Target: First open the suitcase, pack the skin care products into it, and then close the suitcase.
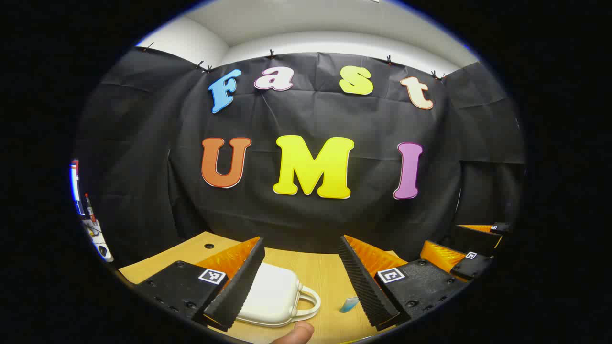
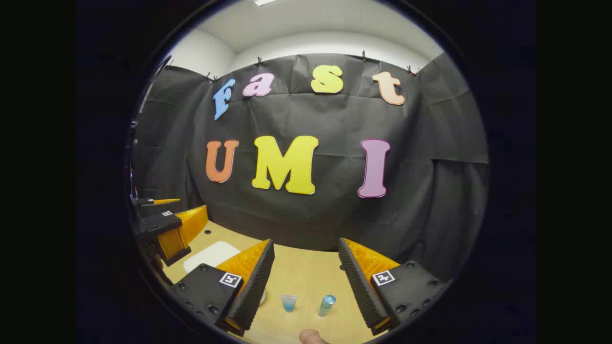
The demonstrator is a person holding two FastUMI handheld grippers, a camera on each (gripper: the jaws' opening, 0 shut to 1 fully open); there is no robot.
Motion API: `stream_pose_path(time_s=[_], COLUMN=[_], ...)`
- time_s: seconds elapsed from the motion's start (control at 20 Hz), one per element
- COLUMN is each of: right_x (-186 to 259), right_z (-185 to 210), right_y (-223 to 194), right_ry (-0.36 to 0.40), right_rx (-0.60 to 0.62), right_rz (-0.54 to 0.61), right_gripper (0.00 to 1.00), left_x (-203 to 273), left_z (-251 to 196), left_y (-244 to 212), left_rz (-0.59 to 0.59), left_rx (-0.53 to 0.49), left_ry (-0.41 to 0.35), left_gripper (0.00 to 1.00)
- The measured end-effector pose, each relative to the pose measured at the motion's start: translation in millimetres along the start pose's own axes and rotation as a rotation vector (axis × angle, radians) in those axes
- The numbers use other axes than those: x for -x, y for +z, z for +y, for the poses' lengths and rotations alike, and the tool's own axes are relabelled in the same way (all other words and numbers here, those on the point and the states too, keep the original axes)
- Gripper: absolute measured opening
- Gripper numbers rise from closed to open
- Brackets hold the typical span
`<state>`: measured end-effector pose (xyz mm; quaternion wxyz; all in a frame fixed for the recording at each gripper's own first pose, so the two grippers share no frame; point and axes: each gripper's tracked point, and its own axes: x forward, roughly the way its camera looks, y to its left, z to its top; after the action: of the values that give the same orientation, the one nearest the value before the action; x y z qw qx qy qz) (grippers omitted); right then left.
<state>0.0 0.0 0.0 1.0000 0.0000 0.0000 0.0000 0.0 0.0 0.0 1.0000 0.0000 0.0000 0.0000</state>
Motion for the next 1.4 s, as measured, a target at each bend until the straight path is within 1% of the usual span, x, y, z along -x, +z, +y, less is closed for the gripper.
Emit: stream_pose_path(time_s=[0.35, 0.5, 0.85, 0.95, 1.05, 1.1, 1.15, 1.25, 1.4], right_x=[5, 4, 0, -1, -4, -6, -8, -8, -3], right_z=[-10, -14, -18, -22, -31, -42, -54, -76, -112], right_y=[7, 4, 3, 3, 4, 7, 9, 8, -3], right_ry=[-0.002, -0.006, -0.010, -0.014, -0.034, -0.049, -0.069, -0.107, -0.169], right_rx=[0.026, 0.035, 0.012, 0.015, 0.029, 0.038, 0.048, 0.069, 0.093], right_rz=[-0.024, -0.024, -0.015, -0.014, -0.017, -0.022, -0.027, -0.037, -0.022], right_gripper=[0.80, 0.79, 0.79, 0.80, 0.80, 0.82, 0.80, 0.80, 0.80], left_x=[0, -1, -4, -8, -13, -18, -23, -33, -41], left_z=[-14, -19, -29, -28, -27, -26, -24, -18, -11], left_y=[-13, -14, -18, -24, -36, -46, -58, -88, -149], left_rz=[0.013, 0.016, 0.019, 0.019, 0.017, 0.019, 0.024, 0.046, 0.127], left_rx=[0.007, -0.009, -0.035, -0.053, -0.094, -0.126, -0.162, -0.239, -0.375], left_ry=[-0.018, -0.023, -0.045, -0.045, -0.048, -0.050, -0.056, -0.054, -0.053], left_gripper=[0.99, 0.99, 0.99, 0.99, 0.99, 0.99, 0.99, 0.99, 1.00])
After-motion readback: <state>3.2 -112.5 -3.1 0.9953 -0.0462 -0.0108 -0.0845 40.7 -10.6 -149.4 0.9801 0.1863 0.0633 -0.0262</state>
